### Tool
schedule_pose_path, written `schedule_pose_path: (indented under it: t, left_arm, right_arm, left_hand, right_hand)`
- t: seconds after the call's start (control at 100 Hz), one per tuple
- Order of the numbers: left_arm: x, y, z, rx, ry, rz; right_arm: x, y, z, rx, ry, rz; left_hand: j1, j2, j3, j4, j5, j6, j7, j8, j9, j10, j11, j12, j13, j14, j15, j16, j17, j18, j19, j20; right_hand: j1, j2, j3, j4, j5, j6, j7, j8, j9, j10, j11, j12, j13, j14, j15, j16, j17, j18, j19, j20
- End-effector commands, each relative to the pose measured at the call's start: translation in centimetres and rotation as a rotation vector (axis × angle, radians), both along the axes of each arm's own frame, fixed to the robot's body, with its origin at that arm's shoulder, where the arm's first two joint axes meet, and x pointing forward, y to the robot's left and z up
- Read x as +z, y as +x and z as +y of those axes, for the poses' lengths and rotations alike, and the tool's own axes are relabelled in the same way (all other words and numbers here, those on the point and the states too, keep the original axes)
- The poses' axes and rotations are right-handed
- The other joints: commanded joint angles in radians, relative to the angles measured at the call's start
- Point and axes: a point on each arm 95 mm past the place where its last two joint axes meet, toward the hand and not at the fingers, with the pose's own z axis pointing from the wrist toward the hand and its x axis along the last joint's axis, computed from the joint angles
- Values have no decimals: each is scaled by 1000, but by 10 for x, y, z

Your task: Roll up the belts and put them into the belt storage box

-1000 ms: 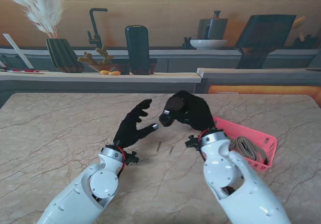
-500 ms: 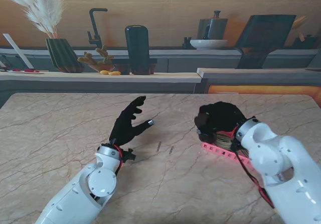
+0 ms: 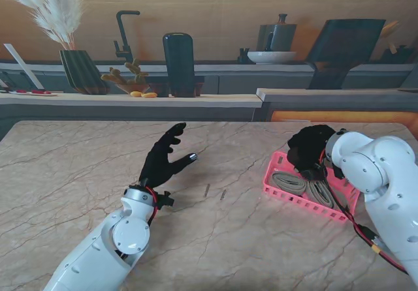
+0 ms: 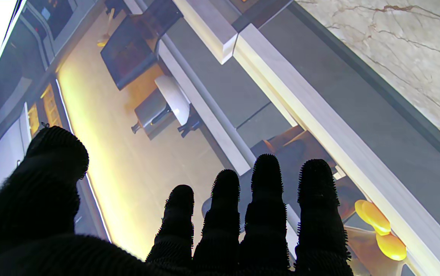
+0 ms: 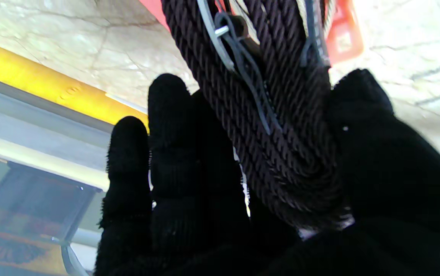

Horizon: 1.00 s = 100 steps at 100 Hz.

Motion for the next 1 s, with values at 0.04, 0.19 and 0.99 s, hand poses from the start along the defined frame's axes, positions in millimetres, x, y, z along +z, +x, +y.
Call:
schedule_pose_path:
  t: [0.04,0.19,0.99]
  left_arm:
    - [0,-1,1,6,-2,0]
    - [1,-1,2,12,-2,-2]
    - [0,0,2,19,2,8]
  right_arm:
    - [-16,1,-3,-25,-18,40]
    - [-32,2,-6,-40,-56,63]
    - [-90,6,-9,-14,-176,134]
  left_hand:
    - [18,34,-20,32,13,-37,17,9,-17,-31,-33,0,-21,-32,-14,3,-15,-31,-21,18]
    - [22,37,-27,32,16,-37,14,10,-14,-31,-35,0,-21,-33,-17,2,-16,-31,-25,19]
    - [48,63,-59,34,23,-37,11,15,-5,-32,-32,3,-34,-41,-26,0,-21,-39,-37,28]
  right_hand:
    - [200,114,230,23,146,-202,129,58,49,-14,26,37,11,-20,17,18,-10,-5,-4,22]
    - [200,115,232,23,145,-197,128,58,46,-12,26,40,8,-17,20,22,-8,-7,-4,26]
    - [186,117,198,20,89,-157,104,30,9,-17,26,40,-21,-22,8,20,-13,-15,-11,40]
